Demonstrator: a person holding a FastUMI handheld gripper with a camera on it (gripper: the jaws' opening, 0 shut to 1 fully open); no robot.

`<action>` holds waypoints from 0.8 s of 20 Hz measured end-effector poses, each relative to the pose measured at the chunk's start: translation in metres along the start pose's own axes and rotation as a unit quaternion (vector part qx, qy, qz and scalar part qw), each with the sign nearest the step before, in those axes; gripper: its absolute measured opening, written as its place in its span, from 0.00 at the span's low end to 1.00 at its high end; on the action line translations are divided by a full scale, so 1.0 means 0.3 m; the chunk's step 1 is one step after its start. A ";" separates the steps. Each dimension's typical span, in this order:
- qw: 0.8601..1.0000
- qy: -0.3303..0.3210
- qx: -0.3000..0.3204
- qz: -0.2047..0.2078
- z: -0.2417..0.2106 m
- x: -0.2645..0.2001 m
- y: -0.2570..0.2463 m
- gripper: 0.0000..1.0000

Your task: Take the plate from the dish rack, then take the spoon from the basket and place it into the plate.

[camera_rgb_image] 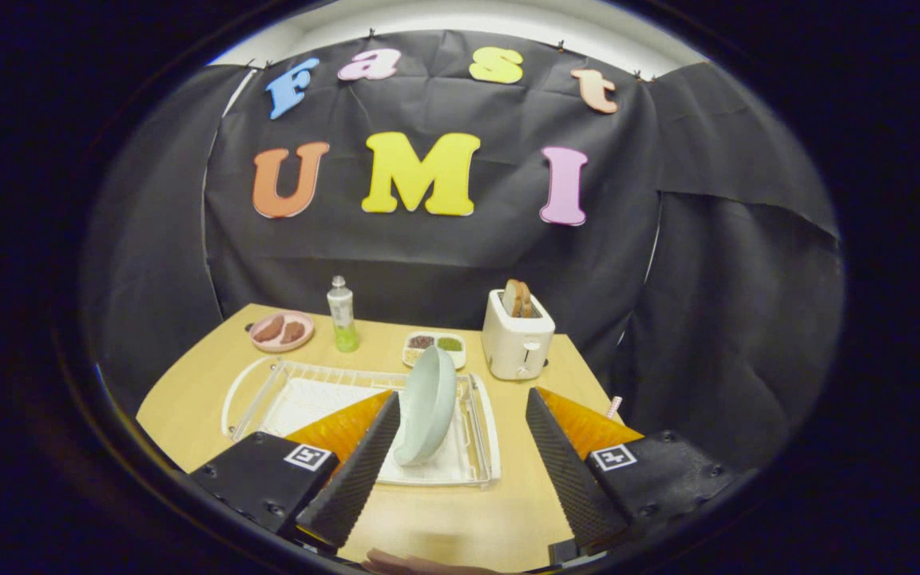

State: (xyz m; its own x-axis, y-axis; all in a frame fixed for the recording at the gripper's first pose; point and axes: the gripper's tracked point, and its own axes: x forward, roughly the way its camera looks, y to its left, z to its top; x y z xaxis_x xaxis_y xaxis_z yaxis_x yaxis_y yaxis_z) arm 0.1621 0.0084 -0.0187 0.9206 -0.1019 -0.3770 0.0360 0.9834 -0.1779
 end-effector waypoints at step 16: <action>0.950 0.265 -0.132 -0.101 0.027 0.412 0.047 0.69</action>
State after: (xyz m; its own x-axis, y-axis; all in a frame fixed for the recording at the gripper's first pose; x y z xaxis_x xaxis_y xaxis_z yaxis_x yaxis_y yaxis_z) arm 0.2797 0.0110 -0.0603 0.5769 -0.4147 -0.7037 0.0278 0.8710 -0.4906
